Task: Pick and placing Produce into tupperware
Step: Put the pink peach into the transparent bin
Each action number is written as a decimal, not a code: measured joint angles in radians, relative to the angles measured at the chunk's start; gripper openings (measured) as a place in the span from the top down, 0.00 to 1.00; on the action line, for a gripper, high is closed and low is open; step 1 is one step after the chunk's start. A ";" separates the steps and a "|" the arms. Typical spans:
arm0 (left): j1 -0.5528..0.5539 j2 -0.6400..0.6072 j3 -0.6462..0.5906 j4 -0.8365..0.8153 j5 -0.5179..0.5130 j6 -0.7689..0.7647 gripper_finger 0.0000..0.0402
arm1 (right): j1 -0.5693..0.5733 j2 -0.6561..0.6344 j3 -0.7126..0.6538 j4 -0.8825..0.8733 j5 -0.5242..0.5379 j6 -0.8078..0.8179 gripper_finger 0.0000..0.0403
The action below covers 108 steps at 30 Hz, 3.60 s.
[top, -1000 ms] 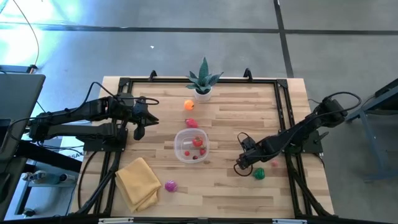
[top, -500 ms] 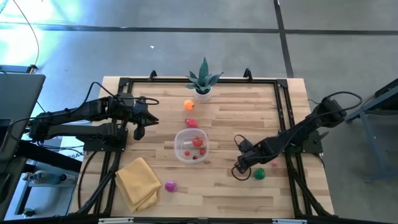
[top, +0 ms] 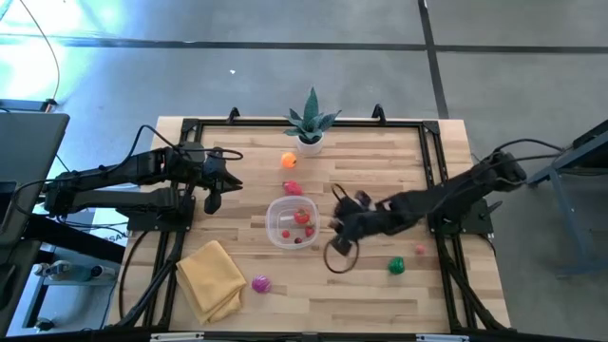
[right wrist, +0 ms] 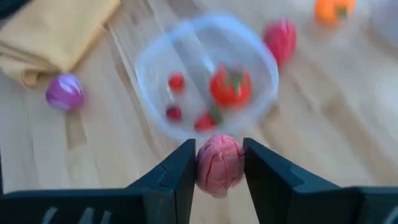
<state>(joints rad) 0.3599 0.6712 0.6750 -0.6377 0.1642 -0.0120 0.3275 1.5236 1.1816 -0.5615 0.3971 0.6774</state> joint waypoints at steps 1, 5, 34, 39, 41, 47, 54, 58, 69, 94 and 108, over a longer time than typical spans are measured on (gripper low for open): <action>0.000 0.000 0.000 0.000 0.000 0.000 0.87 | -0.024 0.018 0.020 0.021 -0.012 -0.050 0.71; 0.000 0.000 0.000 0.000 0.000 0.000 0.87 | -0.115 0.137 0.101 0.130 -0.130 -0.241 0.71; 0.000 0.000 0.000 0.000 0.000 0.000 0.87 | -0.225 0.639 0.407 0.084 -0.402 -0.517 0.71; 0.000 0.000 0.000 0.000 0.000 0.000 0.87 | -0.225 0.639 0.407 0.079 -0.402 -0.526 0.71; 0.000 0.000 0.000 0.000 0.000 0.000 0.87 | -0.225 0.638 0.407 0.079 -0.402 -0.529 0.70; 0.000 0.000 0.000 0.000 0.000 0.000 0.87 | -0.225 0.638 0.407 0.078 -0.402 -0.529 0.70; 0.000 0.000 0.000 0.000 0.000 0.000 0.87 | -0.225 0.638 0.407 0.076 -0.398 -0.529 0.63; 0.000 0.000 0.000 0.000 0.000 0.000 0.87 | -0.225 0.638 0.407 0.076 -0.383 -0.529 0.58; 0.000 0.000 0.000 0.000 0.000 0.000 0.87 | -0.213 0.636 0.517 -0.061 -0.379 -0.548 0.56; 0.000 0.000 0.000 0.000 0.000 0.000 0.87 | 0.086 0.391 0.477 -0.967 -0.009 0.212 0.56; 0.000 0.000 0.000 0.000 0.000 0.000 0.87 | 0.364 -0.151 -0.140 -0.670 -0.339 1.025 0.56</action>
<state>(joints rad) 0.3599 0.6709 0.6750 -0.6380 0.1642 -0.0117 0.6912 1.3727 1.0419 -1.2310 0.0583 1.7023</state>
